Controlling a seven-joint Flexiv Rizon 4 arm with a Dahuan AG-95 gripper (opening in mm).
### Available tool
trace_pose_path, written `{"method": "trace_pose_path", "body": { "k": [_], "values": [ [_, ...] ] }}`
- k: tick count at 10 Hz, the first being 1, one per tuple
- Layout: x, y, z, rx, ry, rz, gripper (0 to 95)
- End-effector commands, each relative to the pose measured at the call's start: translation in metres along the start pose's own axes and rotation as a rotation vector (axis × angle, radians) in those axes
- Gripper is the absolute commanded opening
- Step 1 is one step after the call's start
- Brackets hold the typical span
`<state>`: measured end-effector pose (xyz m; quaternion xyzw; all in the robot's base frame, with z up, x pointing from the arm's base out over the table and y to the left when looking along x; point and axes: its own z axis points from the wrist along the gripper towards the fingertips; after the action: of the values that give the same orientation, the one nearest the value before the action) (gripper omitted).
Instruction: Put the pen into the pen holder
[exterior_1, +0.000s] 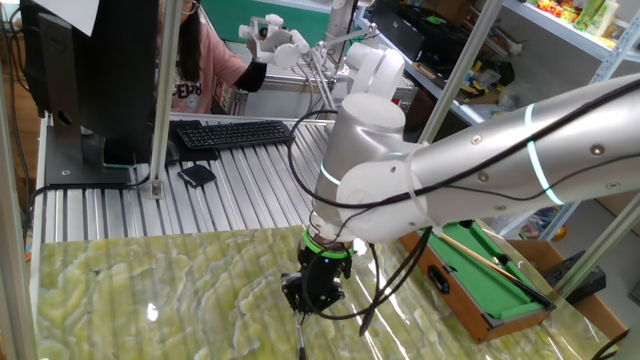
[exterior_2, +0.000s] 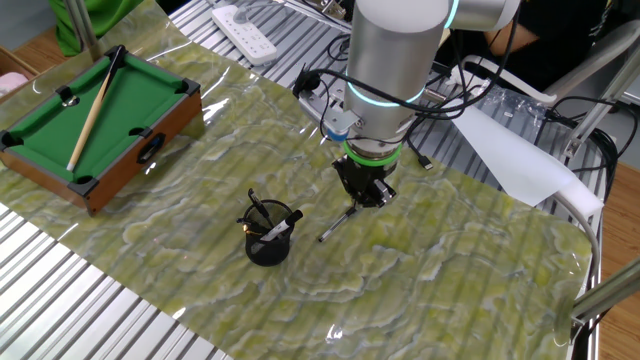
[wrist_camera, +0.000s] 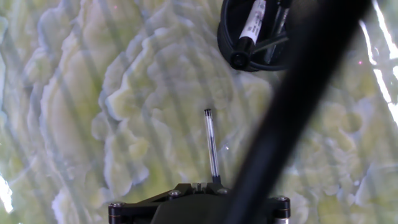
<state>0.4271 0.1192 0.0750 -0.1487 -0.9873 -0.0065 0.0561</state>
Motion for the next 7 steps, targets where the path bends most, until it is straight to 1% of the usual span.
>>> {"method": "trace_pose_path", "body": {
  "k": [1,3,4,5,6,7],
  "values": [
    [0.0006,-0.0002,0.0,0.004,0.02,-0.009,0.0],
    [0.0006,-0.0002,0.0,0.01,0.033,-0.003,0.0],
    [0.0006,-0.0002,0.0,0.01,0.029,-0.008,0.0],
    [0.0006,-0.0002,0.0,0.009,0.034,-0.023,0.0],
    [0.0006,-0.0002,0.0,0.011,0.044,-0.039,0.0],
    [0.0006,-0.0002,0.0,0.014,0.047,-0.047,0.0]
  ]
}}
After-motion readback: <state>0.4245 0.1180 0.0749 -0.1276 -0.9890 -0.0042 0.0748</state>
